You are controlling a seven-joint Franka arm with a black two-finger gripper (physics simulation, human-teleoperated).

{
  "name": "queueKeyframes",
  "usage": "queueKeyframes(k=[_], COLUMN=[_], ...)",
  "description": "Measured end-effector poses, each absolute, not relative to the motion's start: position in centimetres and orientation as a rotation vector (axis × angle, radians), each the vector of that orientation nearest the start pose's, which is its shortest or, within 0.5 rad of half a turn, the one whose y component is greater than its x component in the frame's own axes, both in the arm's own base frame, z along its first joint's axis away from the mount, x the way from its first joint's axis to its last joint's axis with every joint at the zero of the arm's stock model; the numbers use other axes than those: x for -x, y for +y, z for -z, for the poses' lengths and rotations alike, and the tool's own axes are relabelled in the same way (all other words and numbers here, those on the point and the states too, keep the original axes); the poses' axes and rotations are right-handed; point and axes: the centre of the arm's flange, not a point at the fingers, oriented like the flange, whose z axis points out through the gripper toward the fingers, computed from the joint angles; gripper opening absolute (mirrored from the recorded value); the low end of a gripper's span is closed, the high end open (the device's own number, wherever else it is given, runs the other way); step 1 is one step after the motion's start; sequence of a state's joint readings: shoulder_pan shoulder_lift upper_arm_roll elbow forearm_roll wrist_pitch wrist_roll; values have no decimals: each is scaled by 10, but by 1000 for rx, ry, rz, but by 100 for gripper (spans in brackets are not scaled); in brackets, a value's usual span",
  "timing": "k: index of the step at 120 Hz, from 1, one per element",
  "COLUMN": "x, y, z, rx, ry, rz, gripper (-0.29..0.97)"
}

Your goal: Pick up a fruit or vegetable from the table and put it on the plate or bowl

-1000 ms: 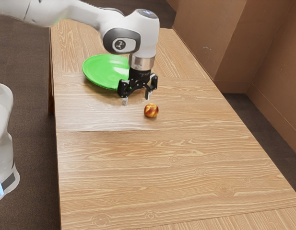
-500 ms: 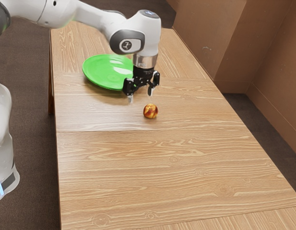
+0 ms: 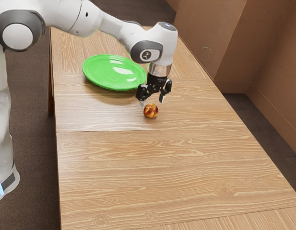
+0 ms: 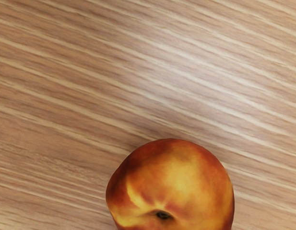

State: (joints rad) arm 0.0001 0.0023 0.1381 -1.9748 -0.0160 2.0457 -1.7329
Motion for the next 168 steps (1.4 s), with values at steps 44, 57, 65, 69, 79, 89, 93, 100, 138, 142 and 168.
queueKeyframes(k=[44, 57, 65, 69, 79, 89, 93, 100, 138, 142, 168], x=[-564, -562, -561, -561, -561, -564, -565, -567, -579, -580, -585], y=[78, 88, 96, 100, 109, 112, 111, 107, 107, 107, 107], z=[-453, -452, -452, -452, -444, -441, -441, -439, -427, -426, -418], rx=[-1814, -1790, -1770, -1762, -1751, -1754, -1760, -1775, -1799, -1801, -1809], ry=[2477, 2487, 2495, 2500, 2516, 2518, 2513, 2506, 2499, 2499, 2496], rz=[16, 25, 29, 31, 45, 47, 47, 49, 58, 59, 73], gripper=[68, 68, 68, 68, 68, 68, 68, 68, 68, 68, 68])
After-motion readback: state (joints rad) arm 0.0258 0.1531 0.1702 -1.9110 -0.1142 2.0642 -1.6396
